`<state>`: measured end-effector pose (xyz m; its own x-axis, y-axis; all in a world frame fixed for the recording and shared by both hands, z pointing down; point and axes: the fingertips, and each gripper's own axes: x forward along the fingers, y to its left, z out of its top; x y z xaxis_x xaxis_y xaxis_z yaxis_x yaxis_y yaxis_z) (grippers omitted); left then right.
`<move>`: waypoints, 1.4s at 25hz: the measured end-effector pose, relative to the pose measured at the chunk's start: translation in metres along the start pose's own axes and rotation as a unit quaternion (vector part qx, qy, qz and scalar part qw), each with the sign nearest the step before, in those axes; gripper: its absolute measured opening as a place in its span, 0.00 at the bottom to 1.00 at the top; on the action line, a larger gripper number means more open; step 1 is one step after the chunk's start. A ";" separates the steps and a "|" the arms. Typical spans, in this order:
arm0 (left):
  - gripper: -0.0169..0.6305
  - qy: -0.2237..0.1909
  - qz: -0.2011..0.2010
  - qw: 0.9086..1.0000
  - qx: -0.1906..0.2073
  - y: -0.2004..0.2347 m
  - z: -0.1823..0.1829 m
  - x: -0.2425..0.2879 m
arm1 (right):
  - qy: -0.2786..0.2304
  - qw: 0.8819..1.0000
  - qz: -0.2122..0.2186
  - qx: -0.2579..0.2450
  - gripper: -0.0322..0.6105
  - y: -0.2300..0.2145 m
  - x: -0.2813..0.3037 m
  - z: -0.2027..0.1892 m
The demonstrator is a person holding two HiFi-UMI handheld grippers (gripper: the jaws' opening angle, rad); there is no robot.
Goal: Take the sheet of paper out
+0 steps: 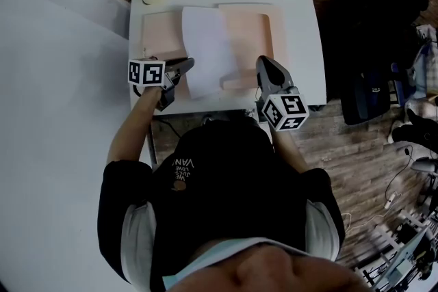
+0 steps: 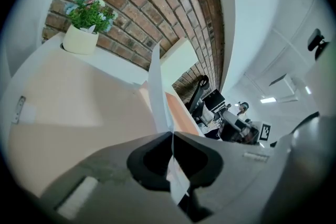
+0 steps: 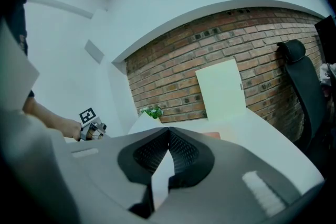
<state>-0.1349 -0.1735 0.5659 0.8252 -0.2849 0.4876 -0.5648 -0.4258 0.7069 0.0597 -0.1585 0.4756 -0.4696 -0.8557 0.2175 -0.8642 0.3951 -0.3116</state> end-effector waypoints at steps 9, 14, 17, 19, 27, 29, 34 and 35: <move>0.03 -0.013 -0.026 0.999 0.025 -0.020 0.008 -0.030 | -0.001 1.000 0.002 -0.008 0.05 0.017 0.000 -0.004; 0.03 -0.015 -0.044 0.998 0.053 -0.038 0.010 -0.049 | -0.002 1.000 0.003 -0.017 0.05 0.023 0.002 -0.004; 0.03 -0.015 -0.064 0.996 0.066 -0.053 0.009 -0.059 | -0.003 1.000 0.006 -0.018 0.05 0.027 0.003 -0.004; 0.03 -0.017 -0.078 0.994 0.072 -0.063 0.008 -0.065 | -0.004 1.000 0.008 -0.016 0.05 0.029 0.004 -0.005; 0.03 -0.026 -0.122 0.987 0.098 -0.095 0.015 -0.082 | -0.011 1.000 0.019 -0.006 0.05 0.037 0.011 -0.003; 0.03 -0.026 -0.127 0.986 0.105 -0.099 0.016 -0.084 | -0.013 1.000 0.022 -0.006 0.05 0.038 0.014 -0.002; 0.03 -0.030 -0.122 0.984 0.125 -0.109 0.022 -0.095 | -0.015 1.000 0.027 -0.006 0.05 0.040 0.017 0.001; 0.03 -0.030 -0.124 0.983 0.129 -0.112 0.024 -0.096 | -0.016 0.999 0.028 -0.005 0.05 0.040 0.018 0.002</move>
<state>-0.1511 -0.1187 0.4277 0.9409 -0.1920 0.2791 -0.3317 -0.6902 0.6432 0.0169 -0.1585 0.4649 -0.5110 -0.8424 0.1707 -0.8390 0.4456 -0.3123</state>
